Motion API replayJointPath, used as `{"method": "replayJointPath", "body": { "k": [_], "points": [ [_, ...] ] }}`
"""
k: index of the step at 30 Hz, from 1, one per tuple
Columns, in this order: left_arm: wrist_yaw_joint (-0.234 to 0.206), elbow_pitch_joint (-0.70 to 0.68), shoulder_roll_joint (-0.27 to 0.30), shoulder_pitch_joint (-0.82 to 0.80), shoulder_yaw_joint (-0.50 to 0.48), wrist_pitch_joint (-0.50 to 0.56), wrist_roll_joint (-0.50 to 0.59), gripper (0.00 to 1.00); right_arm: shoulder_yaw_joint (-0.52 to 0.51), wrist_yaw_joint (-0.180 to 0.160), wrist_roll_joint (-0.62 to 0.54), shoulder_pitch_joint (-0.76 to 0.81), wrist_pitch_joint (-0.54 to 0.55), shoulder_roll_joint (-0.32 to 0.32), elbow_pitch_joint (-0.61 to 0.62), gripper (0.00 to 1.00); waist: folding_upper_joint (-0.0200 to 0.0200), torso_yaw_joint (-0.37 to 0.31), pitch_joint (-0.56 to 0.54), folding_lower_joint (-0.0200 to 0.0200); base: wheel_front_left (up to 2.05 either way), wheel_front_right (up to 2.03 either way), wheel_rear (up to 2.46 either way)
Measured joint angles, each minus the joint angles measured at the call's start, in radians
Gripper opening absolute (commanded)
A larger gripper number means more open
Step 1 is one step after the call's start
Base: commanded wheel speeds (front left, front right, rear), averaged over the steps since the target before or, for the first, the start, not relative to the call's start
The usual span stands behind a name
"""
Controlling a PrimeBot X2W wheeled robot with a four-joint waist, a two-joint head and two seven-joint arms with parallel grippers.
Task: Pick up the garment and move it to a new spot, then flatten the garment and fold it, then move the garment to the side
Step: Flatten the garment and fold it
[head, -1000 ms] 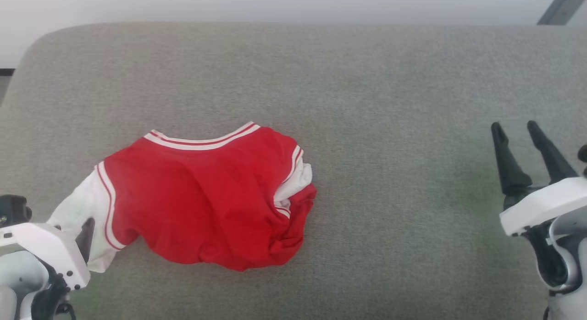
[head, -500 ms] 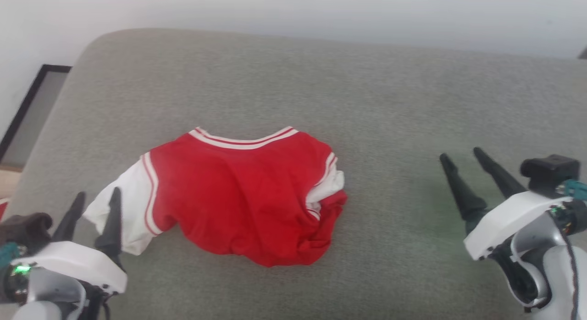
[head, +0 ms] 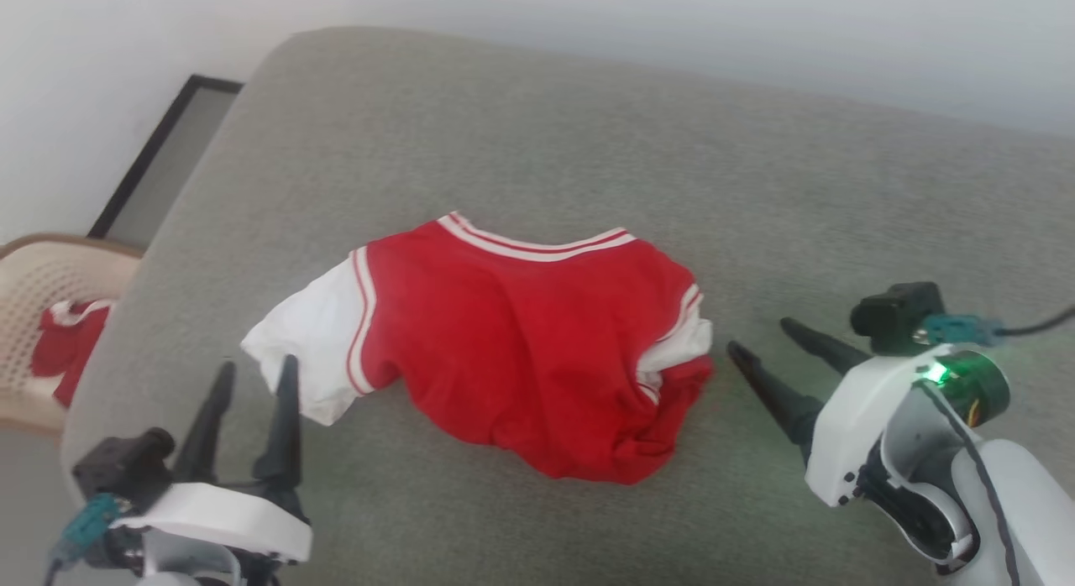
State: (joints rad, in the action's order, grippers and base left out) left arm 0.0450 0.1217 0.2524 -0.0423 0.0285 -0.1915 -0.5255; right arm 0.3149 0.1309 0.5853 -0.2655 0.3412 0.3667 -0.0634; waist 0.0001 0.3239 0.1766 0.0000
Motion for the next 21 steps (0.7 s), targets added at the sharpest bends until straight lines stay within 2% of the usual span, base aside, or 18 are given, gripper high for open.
{"method": "replayJointPath", "body": {
  "k": [8,20,21],
  "points": [
    [0.020,0.047,-0.036,-0.014,0.025,-0.035,-0.003,1.00,0.069,0.000,0.055,-0.035,0.106,0.041,0.003,1.00,0.0000,0.063,0.021,0.0000,0.00,0.00,0.00],
    [0.048,0.091,-0.059,-0.045,0.046,-0.061,-0.003,1.00,0.105,0.000,0.034,-0.099,0.180,0.045,-0.092,1.00,0.0000,0.128,0.051,0.0000,0.00,0.00,0.00],
    [0.048,0.094,-0.060,-0.046,0.048,-0.061,-0.003,1.00,0.106,0.000,0.031,-0.105,0.181,0.043,-0.103,0.87,0.0000,0.131,0.053,0.0001,0.00,0.00,0.00]
  ]
}}
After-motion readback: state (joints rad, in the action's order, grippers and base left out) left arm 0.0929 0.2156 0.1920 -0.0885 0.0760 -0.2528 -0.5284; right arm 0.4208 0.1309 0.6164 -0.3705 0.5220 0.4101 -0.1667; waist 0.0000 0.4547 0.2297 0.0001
